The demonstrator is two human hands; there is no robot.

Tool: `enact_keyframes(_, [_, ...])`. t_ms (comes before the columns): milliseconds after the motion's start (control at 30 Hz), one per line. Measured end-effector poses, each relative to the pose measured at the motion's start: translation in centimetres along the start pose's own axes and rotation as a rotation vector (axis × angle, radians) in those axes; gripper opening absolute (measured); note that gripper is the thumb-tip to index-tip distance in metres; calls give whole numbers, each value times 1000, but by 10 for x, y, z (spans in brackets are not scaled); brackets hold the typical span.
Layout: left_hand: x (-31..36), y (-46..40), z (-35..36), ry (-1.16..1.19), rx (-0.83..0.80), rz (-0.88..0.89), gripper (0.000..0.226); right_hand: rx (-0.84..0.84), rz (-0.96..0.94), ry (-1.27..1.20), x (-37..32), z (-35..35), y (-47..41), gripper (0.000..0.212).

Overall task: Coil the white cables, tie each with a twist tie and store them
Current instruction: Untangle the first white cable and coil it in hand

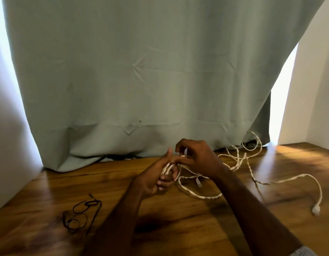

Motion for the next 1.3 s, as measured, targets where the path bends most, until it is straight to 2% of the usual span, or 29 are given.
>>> enact_keyframes(100, [3, 4, 5, 134, -188, 130, 47, -63, 15, -253, 0, 3, -1, 19])
enact_keyframes(200, [9, 3, 3, 291, -185, 251, 42, -197, 124, -624, -8, 5, 1, 36])
enact_keyframes(267, [12, 1, -1, 421, -105, 310, 46, -252, 248, -822, -8, 5, 5, 45])
enact_keyframes(367, [12, 0, -5, 485, 76, 360, 53, -321, 237, -1026, -9, 9, 7, 32])
enact_keyframes(433, [12, -2, -6, 484, 176, 382, 57, -302, 287, -1082, -13, 13, 5, 28])
enact_keyframes(533, [9, -6, -8, 521, 273, 405, 60, -210, 395, -1014, -19, 17, 0, 41])
enact_keyframes(667, [4, -11, -5, 545, 209, 390, 52, -209, 456, -899, -13, 18, -2, 53])
enact_keyframes(767, [7, -11, -7, 530, 125, 372, 44, -222, 368, -998, -10, 16, 1, 49])
enact_keyframes(900, [9, -6, -10, 552, 85, 333, 43, -121, 242, -917, -14, 10, 3, 38])
enact_keyframes(1033, [10, -5, -11, 568, 116, 342, 44, -48, 236, -864, -15, 13, 1, 36])
enact_keyframes(1167, [15, -7, -9, 608, 171, 454, 45, -39, 303, -855, -7, 22, -1, 45])
enact_keyframes(1233, [19, -5, -13, 619, 182, 524, 45, -64, 342, -599, -1, 25, 0, 47])
enact_keyframes(1300, [21, -2, -18, 634, 193, 572, 44, -156, 336, -188, 4, 23, 2, 45])
Point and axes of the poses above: each hand's wrist, its own y-axis away from the middle knuckle, its own z-axis out of the palm, x = y × z, the point moved 3 cm from there along -y, towards the middle knuckle, and after that the axes turned 13 degrees about -x, right-handed, at the moved point
